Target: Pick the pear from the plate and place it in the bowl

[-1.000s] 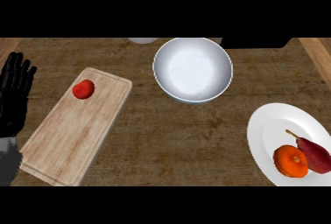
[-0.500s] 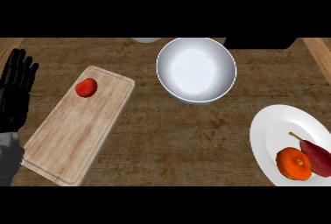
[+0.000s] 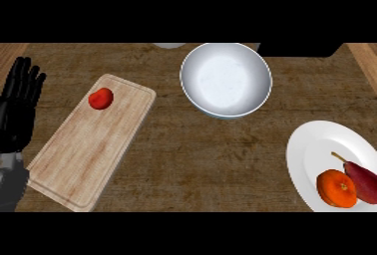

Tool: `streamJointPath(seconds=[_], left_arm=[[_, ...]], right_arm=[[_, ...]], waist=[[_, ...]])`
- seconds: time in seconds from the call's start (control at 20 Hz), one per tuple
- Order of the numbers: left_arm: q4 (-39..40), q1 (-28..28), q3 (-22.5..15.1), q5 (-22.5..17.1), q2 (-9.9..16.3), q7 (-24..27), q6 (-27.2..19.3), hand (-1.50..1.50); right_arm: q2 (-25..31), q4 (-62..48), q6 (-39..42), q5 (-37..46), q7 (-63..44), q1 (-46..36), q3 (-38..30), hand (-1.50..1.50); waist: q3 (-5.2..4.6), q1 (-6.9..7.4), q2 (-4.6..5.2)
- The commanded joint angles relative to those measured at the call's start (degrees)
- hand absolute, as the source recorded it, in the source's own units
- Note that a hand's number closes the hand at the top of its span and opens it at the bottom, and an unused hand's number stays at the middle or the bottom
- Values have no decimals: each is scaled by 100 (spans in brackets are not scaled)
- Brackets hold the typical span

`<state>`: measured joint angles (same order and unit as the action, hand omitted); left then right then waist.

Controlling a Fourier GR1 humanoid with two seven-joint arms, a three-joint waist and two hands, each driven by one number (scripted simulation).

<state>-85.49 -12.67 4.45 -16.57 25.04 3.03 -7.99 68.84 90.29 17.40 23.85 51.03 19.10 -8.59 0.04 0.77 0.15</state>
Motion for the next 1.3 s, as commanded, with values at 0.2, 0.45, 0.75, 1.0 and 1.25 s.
streamJointPath(seconds=[0.2, 0.45, 0.75, 1.0, 1.25], left_arm=[[-65, -18, -1, 169, -70, -58, 138, 0], [-155, -256, 247, 71, -24, -426, 139, 0], [104, -195, 32, 494, -437, -158, -108, 0], [-2, -137, 498, 139, -73, -246, 431, 0], [-211, -50, 358, 361, -313, -403, 268, 0]], right_arm=[[-679, -1341, 164, 702, 330, -1433, 1034, -150], [-1088, -1801, -206, 1147, 611, -1624, 1193, -150], [-1353, -2041, -180, 1256, 836, -1986, 1441, -150], [-1297, -2005, -79, 1362, 761, -2163, 1388, -150], [-1483, -2588, -93, 1727, 863, -2615, 1499, -150]], waist=[[3, 48, 11], [2, -10, -3], [-1, -49, -4], [-5, -66, -18], [-2, -37, -13]])
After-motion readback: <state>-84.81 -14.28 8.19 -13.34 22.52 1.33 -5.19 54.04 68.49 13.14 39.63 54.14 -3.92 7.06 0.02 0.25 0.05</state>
